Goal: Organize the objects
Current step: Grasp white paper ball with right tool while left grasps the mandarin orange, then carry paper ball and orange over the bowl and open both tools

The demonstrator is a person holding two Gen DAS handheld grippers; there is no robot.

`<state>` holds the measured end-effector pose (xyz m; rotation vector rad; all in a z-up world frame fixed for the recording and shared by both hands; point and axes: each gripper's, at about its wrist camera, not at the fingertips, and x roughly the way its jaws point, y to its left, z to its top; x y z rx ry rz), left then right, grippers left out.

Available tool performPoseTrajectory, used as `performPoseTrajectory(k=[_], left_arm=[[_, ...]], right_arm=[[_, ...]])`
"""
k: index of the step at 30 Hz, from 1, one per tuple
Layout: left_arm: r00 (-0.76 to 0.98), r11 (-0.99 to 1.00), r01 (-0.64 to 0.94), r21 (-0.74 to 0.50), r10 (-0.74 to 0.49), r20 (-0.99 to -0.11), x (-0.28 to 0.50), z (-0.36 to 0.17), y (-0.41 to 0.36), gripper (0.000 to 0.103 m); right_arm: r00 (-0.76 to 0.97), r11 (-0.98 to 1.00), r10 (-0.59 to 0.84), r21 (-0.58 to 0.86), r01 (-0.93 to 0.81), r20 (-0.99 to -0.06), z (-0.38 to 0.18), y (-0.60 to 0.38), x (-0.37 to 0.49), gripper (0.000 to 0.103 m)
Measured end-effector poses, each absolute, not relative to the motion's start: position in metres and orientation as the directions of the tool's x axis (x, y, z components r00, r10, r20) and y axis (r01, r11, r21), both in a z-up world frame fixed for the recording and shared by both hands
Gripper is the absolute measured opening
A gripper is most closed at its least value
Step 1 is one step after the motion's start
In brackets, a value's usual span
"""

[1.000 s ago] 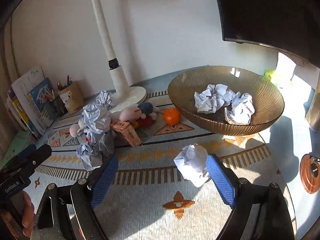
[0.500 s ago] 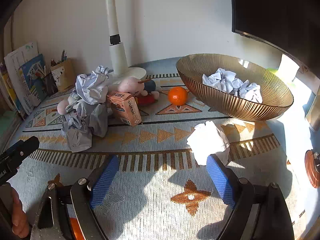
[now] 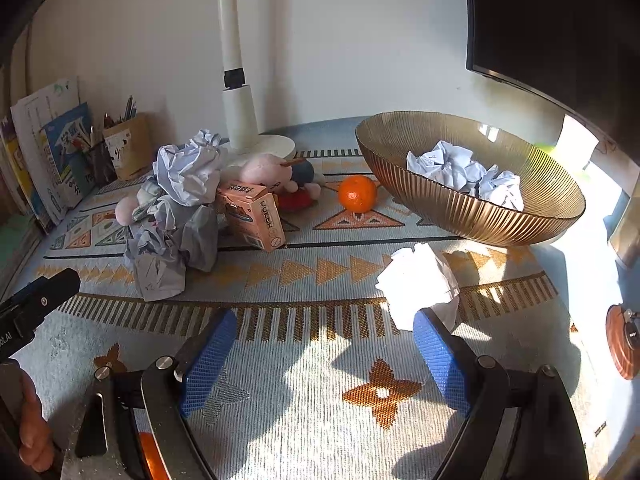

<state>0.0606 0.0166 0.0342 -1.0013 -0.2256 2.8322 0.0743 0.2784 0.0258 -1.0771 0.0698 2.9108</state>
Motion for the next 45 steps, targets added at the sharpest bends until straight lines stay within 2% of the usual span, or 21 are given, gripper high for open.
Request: performPoseTrajectory(k=[3, 6, 13, 16, 21, 24, 25, 26, 28, 29, 30, 33, 36, 42, 45], left_arm=[[-0.766, -0.975, -0.144, -0.169, 0.218, -0.604, 0.07, 0.04, 0.024, 0.102], [-0.722, -0.946, -0.274, -0.171, 0.32, -0.613, 0.091, 0.041, 0.036, 0.102], [-0.575, -0.848, -0.477, -0.233, 0.501, -0.647, 0.126, 0.034, 0.075, 0.102], [-0.531, -0.84, -0.49, -0.235, 0.501, -0.683, 0.127, 0.027, 0.088, 0.102], [-0.493, -0.822, -0.532, -0.204, 0.497, -0.715, 0.132, 0.02, 0.105, 0.099], [-0.492, -0.82, -0.548, -0.167, 0.477, -0.728, 0.131, 0.02, 0.117, 0.091], [-0.484, -0.818, -0.554, -0.153, 0.466, -0.74, 0.129, 0.019, 0.121, 0.08], [-0.478, -0.822, -0.553, -0.139, 0.449, -0.755, 0.127, 0.016, 0.125, 0.068], [-0.485, -0.836, -0.536, -0.117, 0.418, -0.768, 0.124, 0.012, 0.128, 0.058], [-0.493, -0.837, -0.536, -0.111, 0.417, -0.764, 0.124, 0.012, 0.127, 0.042], [-0.486, -0.833, -0.538, -0.126, 0.429, -0.762, 0.123, 0.013, 0.126, 0.037], [-0.517, -0.849, -0.516, -0.115, 0.416, -0.748, 0.118, 0.02, 0.121, 0.035], [-0.577, -0.871, -0.482, -0.098, 0.4, -0.712, 0.108, 0.036, 0.108, 0.035], [-0.655, -0.919, -0.377, -0.112, 0.35, -0.67, 0.068, 0.044, 0.074, 0.034], [-0.652, -0.932, -0.323, -0.168, 0.347, -0.675, 0.054, 0.031, 0.06, 0.034]], right_arm=[[-0.823, -0.991, -0.037, 0.125, -0.041, -0.567, 0.042, 0.298, 0.096, 0.089], [-0.836, -0.98, -0.01, 0.172, -0.101, -0.548, 0.049, 0.329, 0.111, 0.094], [-0.76, -0.973, -0.056, 0.205, -0.103, -0.648, 0.043, 0.366, 0.09, 0.094], [-0.715, -0.981, -0.064, 0.175, -0.083, -0.697, 0.033, 0.359, 0.072, 0.094], [-0.706, -0.977, -0.049, 0.18, -0.112, -0.707, 0.024, 0.358, 0.057, 0.094], [-0.683, -0.98, -0.015, 0.147, -0.135, -0.73, 0.02, 0.356, 0.047, 0.094], [-0.673, -0.981, -0.014, 0.141, -0.134, -0.739, 0.018, 0.355, 0.045, 0.092], [-0.667, -0.982, -0.012, 0.133, -0.132, -0.745, 0.017, 0.353, 0.043, 0.086], [-0.659, -0.985, -0.016, 0.127, -0.12, -0.752, 0.015, 0.352, 0.042, 0.074], [-0.652, -0.986, -0.022, 0.124, -0.111, -0.758, 0.013, 0.35, 0.04, 0.061], [-0.648, -0.988, -0.027, 0.119, -0.1, -0.761, 0.013, 0.349, 0.039, 0.046], [-0.691, -0.991, -0.027, 0.11, -0.077, -0.723, 0.021, 0.343, 0.049, 0.045], [-0.743, -0.974, -0.171, 0.224, 0.028, -0.648, 0.04, 0.336, 0.067, 0.045], [-0.687, -0.974, -0.222, 0.189, 0.125, -0.692, 0.04, 0.301, 0.069, 0.045], [-0.655, -0.978, -0.209, 0.155, 0.14, -0.726, 0.03, 0.292, 0.07, 0.047]])
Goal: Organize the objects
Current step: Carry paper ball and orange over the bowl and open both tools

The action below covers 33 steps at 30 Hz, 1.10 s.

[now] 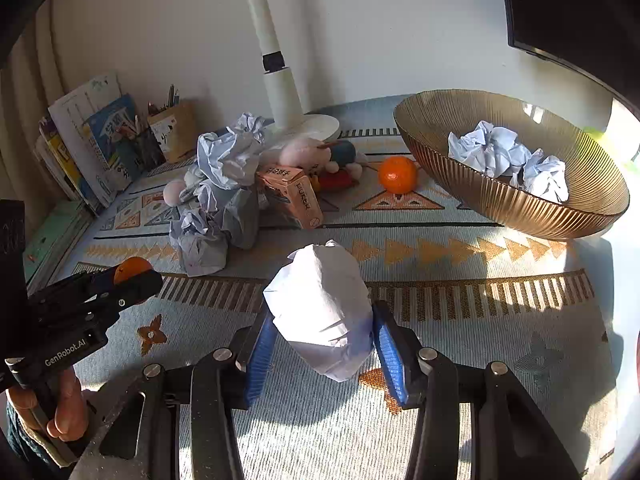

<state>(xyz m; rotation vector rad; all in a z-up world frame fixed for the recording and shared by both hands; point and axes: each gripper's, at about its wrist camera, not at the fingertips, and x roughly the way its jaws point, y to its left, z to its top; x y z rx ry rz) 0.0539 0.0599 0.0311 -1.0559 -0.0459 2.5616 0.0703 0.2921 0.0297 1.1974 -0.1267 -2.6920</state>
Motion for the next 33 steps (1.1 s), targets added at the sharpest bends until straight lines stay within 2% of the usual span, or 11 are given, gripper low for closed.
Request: performPoseTrajectory(k=[1, 5, 8, 11, 14, 15, 17, 20, 23, 30, 33], left_arm=[[-0.643, -0.93, -0.313, -0.193, 0.357, -0.677, 0.052, 0.026, 0.056, 0.034], [-0.658, -0.926, -0.301, -0.23, 0.376, -0.652, 0.053, 0.028, 0.049, 0.035], [-0.656, -0.927, -0.304, -0.219, 0.371, -0.657, 0.054, 0.027, 0.051, 0.035], [-0.657, -0.927, -0.318, -0.198, 0.366, -0.659, 0.054, 0.027, 0.054, 0.035], [-0.658, -0.927, -0.321, -0.193, 0.365, -0.658, 0.055, 0.028, 0.054, 0.035], [-0.659, -0.927, -0.319, -0.197, 0.366, -0.657, 0.054, 0.028, 0.053, 0.035], [-0.657, -0.925, -0.318, -0.208, 0.372, -0.656, 0.054, 0.028, 0.051, 0.035], [-0.654, -0.918, -0.346, -0.194, 0.384, -0.651, 0.059, 0.032, 0.056, 0.035], [-0.628, -0.891, -0.41, -0.194, 0.43, -0.649, 0.062, 0.049, 0.076, 0.035], [-0.663, -0.829, -0.542, -0.14, 0.524, -0.534, 0.028, 0.136, 0.167, 0.035], [-0.634, -0.817, -0.552, -0.167, 0.541, -0.552, -0.01, 0.141, 0.211, 0.036]], right_arm=[[-0.641, -0.978, -0.207, 0.147, 0.146, -0.74, 0.026, 0.291, 0.07, 0.048], [-0.614, -0.98, -0.196, 0.14, 0.139, -0.764, 0.017, 0.293, 0.071, 0.067], [-0.613, -0.977, -0.211, 0.166, 0.131, -0.761, 0.017, 0.296, 0.077, 0.068], [-0.613, -0.972, -0.234, 0.192, 0.134, -0.755, 0.018, 0.293, 0.081, 0.068], [-0.621, -0.98, -0.196, 0.164, 0.109, -0.759, 0.016, 0.285, 0.076, 0.068], [-0.621, -0.982, -0.189, 0.166, 0.095, -0.761, 0.014, 0.284, 0.073, 0.063], [-0.623, -0.973, -0.222, 0.21, 0.094, -0.75, 0.013, 0.285, 0.072, 0.046], [-0.653, -0.977, -0.204, 0.194, 0.088, -0.73, 0.025, 0.288, 0.082, 0.046], [-0.723, -0.983, -0.174, 0.166, 0.082, -0.669, 0.063, 0.303, 0.096, 0.046], [-0.868, -0.98, 0.055, 0.139, -0.141, -0.494, 0.164, 0.383, 0.101, 0.047], [-0.846, -0.954, 0.112, 0.182, -0.238, -0.521, 0.167, 0.421, 0.078, 0.047]])
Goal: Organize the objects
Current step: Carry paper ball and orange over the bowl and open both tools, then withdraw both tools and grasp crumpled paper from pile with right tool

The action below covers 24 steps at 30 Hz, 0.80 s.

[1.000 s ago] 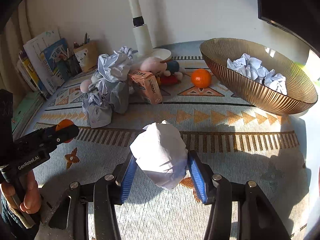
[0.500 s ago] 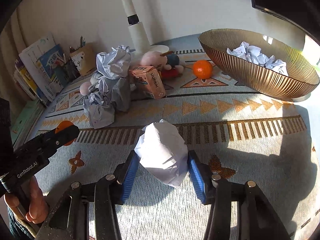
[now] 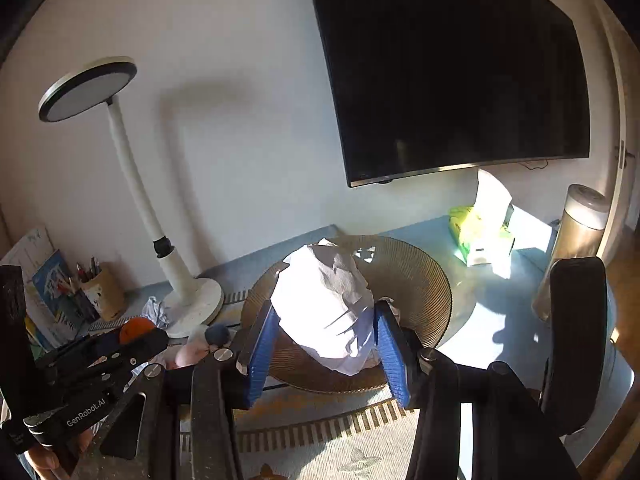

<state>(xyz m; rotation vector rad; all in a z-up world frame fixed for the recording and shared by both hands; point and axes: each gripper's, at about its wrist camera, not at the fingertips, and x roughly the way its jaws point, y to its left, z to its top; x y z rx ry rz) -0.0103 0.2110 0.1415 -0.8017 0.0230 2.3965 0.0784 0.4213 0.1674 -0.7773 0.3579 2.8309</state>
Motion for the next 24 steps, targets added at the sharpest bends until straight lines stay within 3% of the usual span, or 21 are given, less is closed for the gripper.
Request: performPoseTrajectory(k=[3, 7, 9, 10, 11, 12, 14, 18, 20, 24], left_arm=[[-0.566, -0.807, -0.538, -0.245, 0.561, -0.605, -0.045, 0.126, 0.244, 0.036], [-0.549, -0.8, -0.535, -0.272, 0.574, -0.607, -0.063, 0.112, 0.268, 0.036], [-0.556, -0.797, -0.539, -0.273, 0.58, -0.595, -0.066, 0.112, 0.275, 0.036], [-0.57, -0.8, -0.537, -0.266, 0.577, -0.585, -0.067, 0.114, 0.278, 0.041], [-0.583, -0.803, -0.535, -0.261, 0.575, -0.575, -0.067, 0.116, 0.28, 0.063], [-0.589, -0.804, -0.536, -0.259, 0.575, -0.568, -0.066, 0.117, 0.28, 0.077], [-0.612, -0.805, -0.535, -0.258, 0.579, -0.538, -0.061, 0.123, 0.271, 0.09], [-0.625, -0.792, -0.538, -0.288, 0.604, -0.494, -0.039, 0.142, 0.237, 0.093], [-0.65, -0.795, -0.537, -0.282, 0.603, -0.463, -0.02, 0.152, 0.213, 0.1], [-0.744, -0.857, -0.462, -0.23, 0.515, -0.426, 0.016, 0.169, 0.156, 0.102]], right_arm=[[-0.808, -0.934, 0.087, 0.234, -0.27, -0.583, 0.153, 0.446, 0.053, 0.047], [-0.783, -0.935, 0.095, 0.215, -0.282, -0.615, 0.142, 0.453, 0.038, 0.047], [-0.78, -0.937, 0.087, 0.215, -0.276, -0.62, 0.138, 0.456, 0.034, 0.052], [-0.776, -0.939, 0.079, 0.215, -0.269, -0.626, 0.135, 0.457, 0.029, 0.059], [-0.769, -0.939, 0.072, 0.217, -0.268, -0.636, 0.132, 0.459, 0.025, 0.071], [-0.767, -0.935, 0.072, 0.225, -0.275, -0.637, 0.13, 0.462, 0.024, 0.073], [-0.78, -0.932, 0.066, 0.241, -0.272, -0.623, 0.129, 0.469, 0.028, 0.073], [-0.797, -0.932, 0.055, 0.256, -0.257, -0.602, 0.133, 0.466, 0.044, 0.073], [-0.813, -0.937, 0.032, 0.264, -0.226, -0.582, 0.138, 0.455, 0.054, 0.073], [-0.833, -0.964, -0.014, 0.229, -0.136, -0.553, 0.153, 0.413, 0.066, 0.073]])
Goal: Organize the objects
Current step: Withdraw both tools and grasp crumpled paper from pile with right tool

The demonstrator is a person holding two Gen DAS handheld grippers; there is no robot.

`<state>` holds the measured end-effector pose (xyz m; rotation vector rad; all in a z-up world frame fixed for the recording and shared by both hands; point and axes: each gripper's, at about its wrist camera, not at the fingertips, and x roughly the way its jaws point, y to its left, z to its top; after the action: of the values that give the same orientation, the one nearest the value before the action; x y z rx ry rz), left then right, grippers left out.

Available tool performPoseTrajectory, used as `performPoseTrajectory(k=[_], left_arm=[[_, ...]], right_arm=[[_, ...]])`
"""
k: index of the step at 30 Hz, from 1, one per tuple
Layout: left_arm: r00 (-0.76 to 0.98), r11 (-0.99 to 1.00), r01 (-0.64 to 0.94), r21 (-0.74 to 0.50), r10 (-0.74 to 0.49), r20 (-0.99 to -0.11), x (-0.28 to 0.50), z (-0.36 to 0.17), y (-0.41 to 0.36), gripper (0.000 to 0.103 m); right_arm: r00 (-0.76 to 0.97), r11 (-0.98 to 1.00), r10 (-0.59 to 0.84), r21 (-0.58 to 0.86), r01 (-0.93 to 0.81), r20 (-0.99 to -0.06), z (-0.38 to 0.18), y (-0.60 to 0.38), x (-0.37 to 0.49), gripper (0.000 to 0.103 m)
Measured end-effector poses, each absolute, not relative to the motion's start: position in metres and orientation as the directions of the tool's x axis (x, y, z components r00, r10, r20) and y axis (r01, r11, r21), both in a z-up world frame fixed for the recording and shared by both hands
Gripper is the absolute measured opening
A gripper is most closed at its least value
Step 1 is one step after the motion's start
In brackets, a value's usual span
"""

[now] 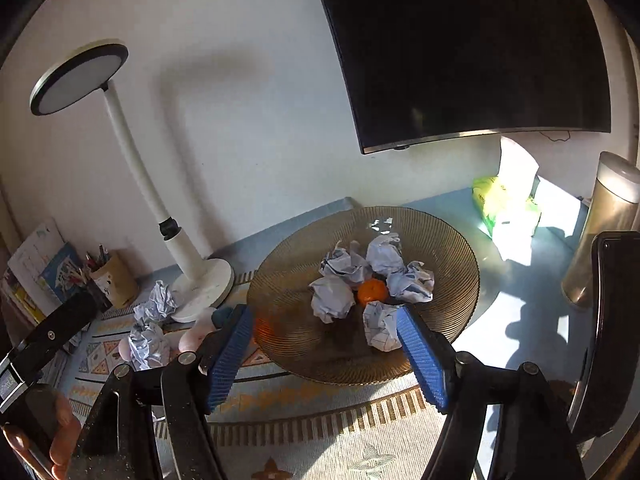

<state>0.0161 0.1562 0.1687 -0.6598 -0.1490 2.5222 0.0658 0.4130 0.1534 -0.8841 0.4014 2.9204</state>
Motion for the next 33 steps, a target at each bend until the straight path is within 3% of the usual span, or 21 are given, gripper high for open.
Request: performPoseTrajectory(k=[7, 14, 19, 33], left_arm=[[-0.869, -0.941, -0.28, -0.191, 0.333, -0.366, 0.063, 0.183, 0.055, 0.102], [-0.816, -0.973, -0.18, -0.141, 0.228, -0.531, 0.051, 0.085, 0.017, 0.102], [-0.771, -0.969, -0.163, -0.185, 0.242, -0.589, 0.039, 0.043, 0.01, 0.102], [-0.75, -0.972, -0.199, -0.121, 0.231, -0.619, 0.039, 0.041, 0.025, 0.102]], right_arm=[[-0.845, -0.98, -0.127, 0.196, 0.027, -0.519, 0.16, 0.332, 0.075, 0.073], [-0.782, -0.98, -0.187, 0.173, 0.103, -0.594, 0.072, 0.28, 0.059, 0.073], [-0.761, -0.985, -0.166, 0.136, 0.103, -0.627, 0.038, 0.268, 0.05, 0.073], [-0.729, -0.976, -0.211, 0.183, 0.12, -0.651, 0.034, 0.271, 0.043, 0.077]])
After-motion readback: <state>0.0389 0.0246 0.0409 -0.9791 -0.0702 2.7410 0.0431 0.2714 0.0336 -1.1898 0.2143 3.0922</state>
